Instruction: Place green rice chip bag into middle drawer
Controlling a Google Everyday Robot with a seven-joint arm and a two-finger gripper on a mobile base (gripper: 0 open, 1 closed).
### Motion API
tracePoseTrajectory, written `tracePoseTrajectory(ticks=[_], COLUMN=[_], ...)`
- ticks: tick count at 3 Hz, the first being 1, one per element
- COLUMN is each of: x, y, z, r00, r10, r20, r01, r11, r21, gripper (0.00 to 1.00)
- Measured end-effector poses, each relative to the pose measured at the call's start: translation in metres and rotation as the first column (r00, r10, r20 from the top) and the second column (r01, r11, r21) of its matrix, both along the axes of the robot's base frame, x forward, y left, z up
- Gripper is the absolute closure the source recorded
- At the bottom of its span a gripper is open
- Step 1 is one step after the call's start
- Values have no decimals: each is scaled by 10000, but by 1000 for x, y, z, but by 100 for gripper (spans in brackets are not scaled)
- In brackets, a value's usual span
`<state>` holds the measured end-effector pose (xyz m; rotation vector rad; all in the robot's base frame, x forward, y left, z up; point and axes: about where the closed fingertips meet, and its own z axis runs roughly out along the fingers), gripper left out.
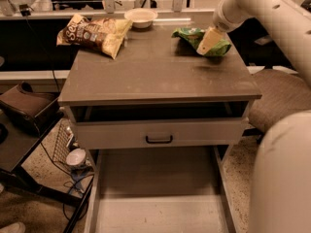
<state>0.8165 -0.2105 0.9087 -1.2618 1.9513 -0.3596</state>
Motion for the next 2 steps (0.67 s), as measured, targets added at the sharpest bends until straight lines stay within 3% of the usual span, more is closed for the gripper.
tracePoseTrajectory(ticks=[1,2], x=[15,15], y=[-5,-4], z=[-54,-53], r00=[9942,9947], r10=[-272,-248], r20=[-1040,-996], r01=[361,326], r11=[9957,9965], r21=[850,773], gripper=[26,49])
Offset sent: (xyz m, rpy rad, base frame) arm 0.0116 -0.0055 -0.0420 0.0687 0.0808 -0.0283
